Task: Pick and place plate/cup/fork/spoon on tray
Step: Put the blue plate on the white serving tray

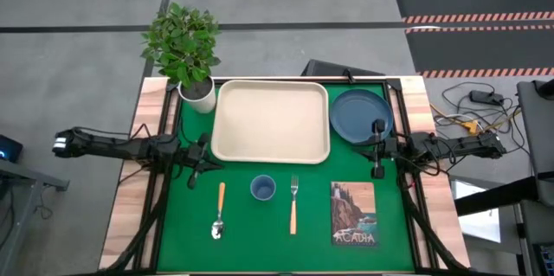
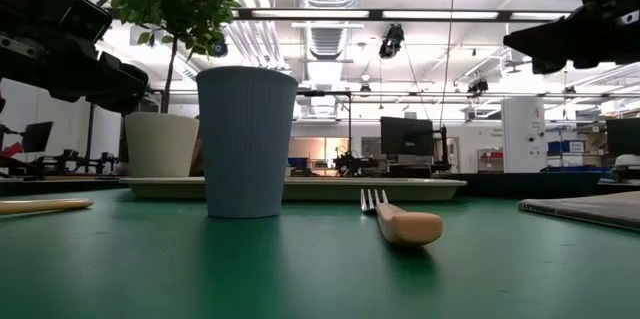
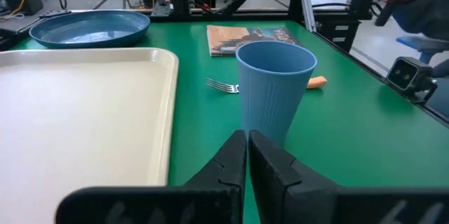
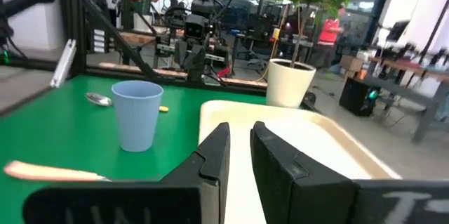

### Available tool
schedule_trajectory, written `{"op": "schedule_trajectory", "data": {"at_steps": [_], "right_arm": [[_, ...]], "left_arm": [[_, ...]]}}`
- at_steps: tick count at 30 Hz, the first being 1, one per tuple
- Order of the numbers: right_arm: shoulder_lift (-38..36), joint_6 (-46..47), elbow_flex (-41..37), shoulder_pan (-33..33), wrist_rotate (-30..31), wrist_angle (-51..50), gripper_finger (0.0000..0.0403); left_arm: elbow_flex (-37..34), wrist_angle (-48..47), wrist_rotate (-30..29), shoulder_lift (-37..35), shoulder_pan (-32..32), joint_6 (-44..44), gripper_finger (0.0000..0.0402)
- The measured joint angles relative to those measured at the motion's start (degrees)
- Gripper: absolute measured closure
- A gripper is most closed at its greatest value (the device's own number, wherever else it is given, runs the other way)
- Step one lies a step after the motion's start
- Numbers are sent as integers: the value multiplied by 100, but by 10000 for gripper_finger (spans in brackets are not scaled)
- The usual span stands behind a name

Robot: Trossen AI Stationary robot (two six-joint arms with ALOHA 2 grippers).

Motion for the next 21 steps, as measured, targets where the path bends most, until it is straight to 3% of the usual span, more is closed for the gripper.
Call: {"op": "schedule_trajectory", "data": {"at_steps": [4, 6, 9, 15, 21], "right_arm": [[-1, 1794, 2, 0, -2, -2, 355], [-2, 2941, 0, -1, 5, 0, 355], [-2, 3731, 2, -9, 1, 0, 355], [0, 3101, 2, -11, 12, 4, 355], [13, 2970, 0, -13, 264, 456, 355]], "left_arm": [[0, 361, -82, 2, 0, -69, 402], [0, 836, -85, 4, -2, -550, 402], [0, 1806, -86, 2, -2, -1307, 402], [-2, 3594, -84, -3, -2, -1562, 402], [-4, 4609, -84, -13, -2, -1563, 402]]}}
